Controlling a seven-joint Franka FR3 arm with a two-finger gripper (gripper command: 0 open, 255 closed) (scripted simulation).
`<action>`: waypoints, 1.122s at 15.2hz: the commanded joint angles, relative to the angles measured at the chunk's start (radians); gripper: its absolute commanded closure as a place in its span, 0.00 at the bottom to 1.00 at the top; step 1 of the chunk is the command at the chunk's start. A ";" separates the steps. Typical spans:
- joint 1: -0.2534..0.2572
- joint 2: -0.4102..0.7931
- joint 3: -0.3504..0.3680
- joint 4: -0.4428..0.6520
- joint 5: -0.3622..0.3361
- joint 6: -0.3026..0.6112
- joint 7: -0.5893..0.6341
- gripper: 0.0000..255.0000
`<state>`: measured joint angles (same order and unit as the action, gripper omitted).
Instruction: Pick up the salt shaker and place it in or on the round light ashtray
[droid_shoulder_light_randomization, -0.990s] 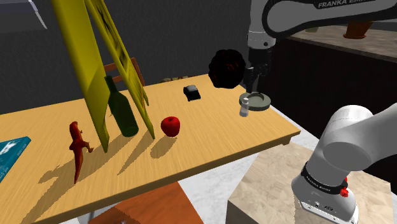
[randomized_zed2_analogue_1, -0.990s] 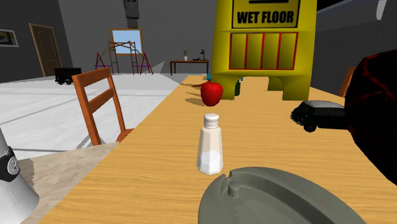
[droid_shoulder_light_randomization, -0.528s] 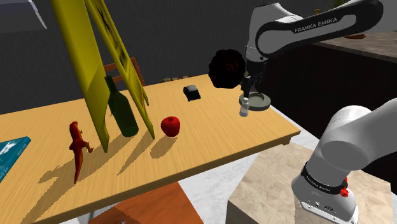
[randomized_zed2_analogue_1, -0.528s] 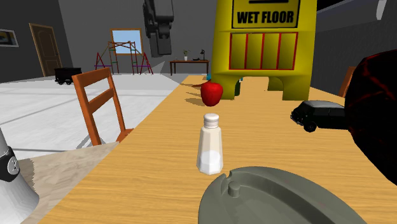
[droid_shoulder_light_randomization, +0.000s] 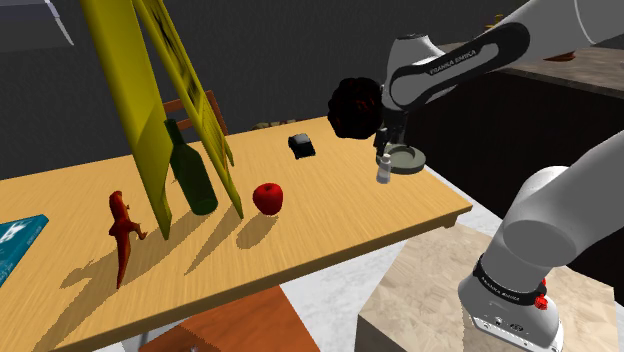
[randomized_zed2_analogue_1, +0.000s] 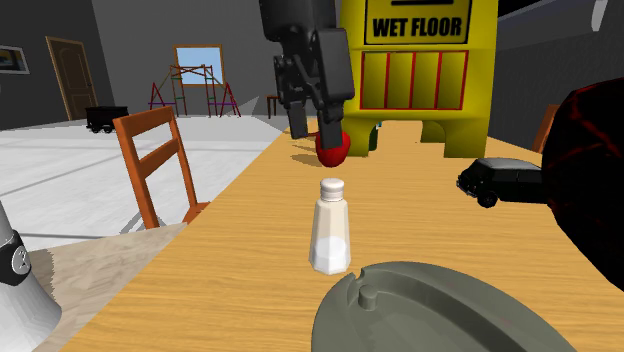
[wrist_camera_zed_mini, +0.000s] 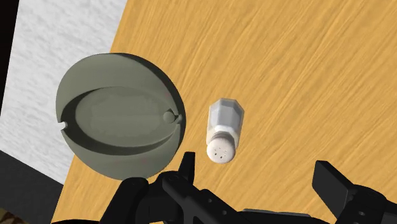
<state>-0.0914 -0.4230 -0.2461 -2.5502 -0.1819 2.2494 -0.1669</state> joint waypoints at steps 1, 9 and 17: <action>-0.003 0.070 -0.034 0.009 0.001 0.082 -0.040 0.00; 0.001 0.169 -0.057 -0.021 0.012 0.214 -0.057 0.00; 0.001 0.169 -0.057 -0.021 0.012 0.214 -0.057 0.00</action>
<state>-0.0907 -0.2542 -0.3028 -2.5711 -0.1695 2.4635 -0.2237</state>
